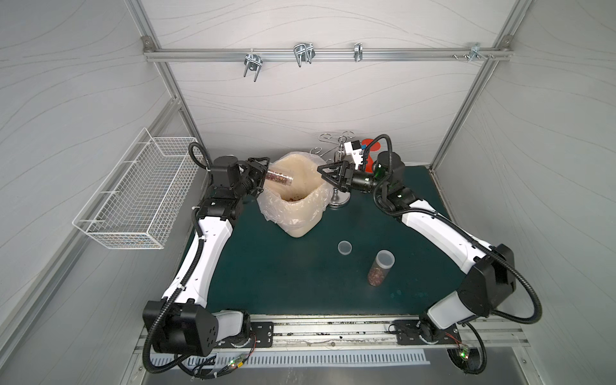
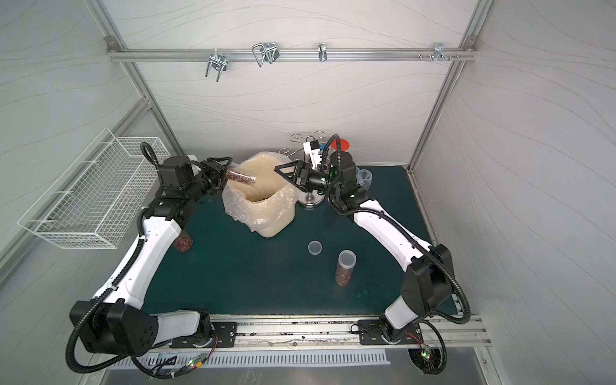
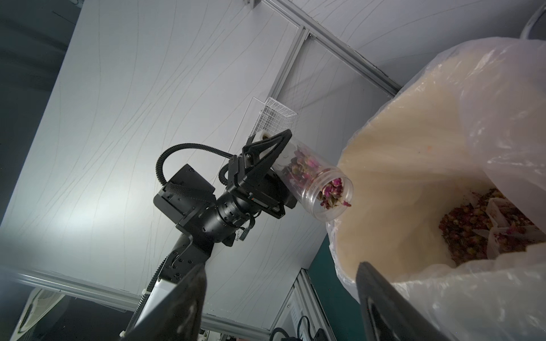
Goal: Empty the moldy dried flower tea in the jars
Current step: Pour the moldy dried flower tea into the trash bin.
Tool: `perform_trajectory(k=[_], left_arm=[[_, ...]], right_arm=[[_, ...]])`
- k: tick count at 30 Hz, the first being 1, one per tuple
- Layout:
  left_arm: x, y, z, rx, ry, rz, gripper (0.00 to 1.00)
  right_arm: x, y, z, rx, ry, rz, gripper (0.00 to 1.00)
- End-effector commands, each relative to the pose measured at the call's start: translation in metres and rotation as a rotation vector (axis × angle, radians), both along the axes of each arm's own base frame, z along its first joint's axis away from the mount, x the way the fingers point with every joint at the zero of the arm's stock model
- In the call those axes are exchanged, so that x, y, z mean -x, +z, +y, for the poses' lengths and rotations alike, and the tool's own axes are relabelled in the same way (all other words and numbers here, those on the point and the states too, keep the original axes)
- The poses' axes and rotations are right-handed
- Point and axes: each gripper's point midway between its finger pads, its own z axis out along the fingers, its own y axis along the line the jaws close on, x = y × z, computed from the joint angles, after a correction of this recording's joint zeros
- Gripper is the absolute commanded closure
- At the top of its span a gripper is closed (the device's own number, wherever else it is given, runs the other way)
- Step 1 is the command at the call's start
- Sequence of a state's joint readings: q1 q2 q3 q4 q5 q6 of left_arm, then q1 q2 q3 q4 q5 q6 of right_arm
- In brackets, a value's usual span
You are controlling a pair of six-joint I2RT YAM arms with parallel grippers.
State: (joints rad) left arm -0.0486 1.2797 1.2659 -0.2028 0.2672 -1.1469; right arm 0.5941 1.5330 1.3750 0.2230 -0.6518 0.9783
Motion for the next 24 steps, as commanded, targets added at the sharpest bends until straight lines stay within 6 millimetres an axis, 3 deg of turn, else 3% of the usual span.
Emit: perform_trajectory(k=[1, 11, 24], left_arm=[[0.002, 0.033, 0.011, -0.079, 0.036, -0.096, 0.93], [-0.005, 0.028, 0.016, -0.158, 0.046, -0.098, 0.95], [-0.01, 0.025, 0.014, -0.261, 0.026, -0.111, 0.99]], right_arm=[[0.009, -0.01, -0.012, 0.068, -0.007, -0.047, 0.15], [0.026, -0.026, -0.027, 0.155, -0.009, -0.09, 0.09], [0.044, -0.034, -0.045, 0.228, -0.017, -0.162, 0.01]])
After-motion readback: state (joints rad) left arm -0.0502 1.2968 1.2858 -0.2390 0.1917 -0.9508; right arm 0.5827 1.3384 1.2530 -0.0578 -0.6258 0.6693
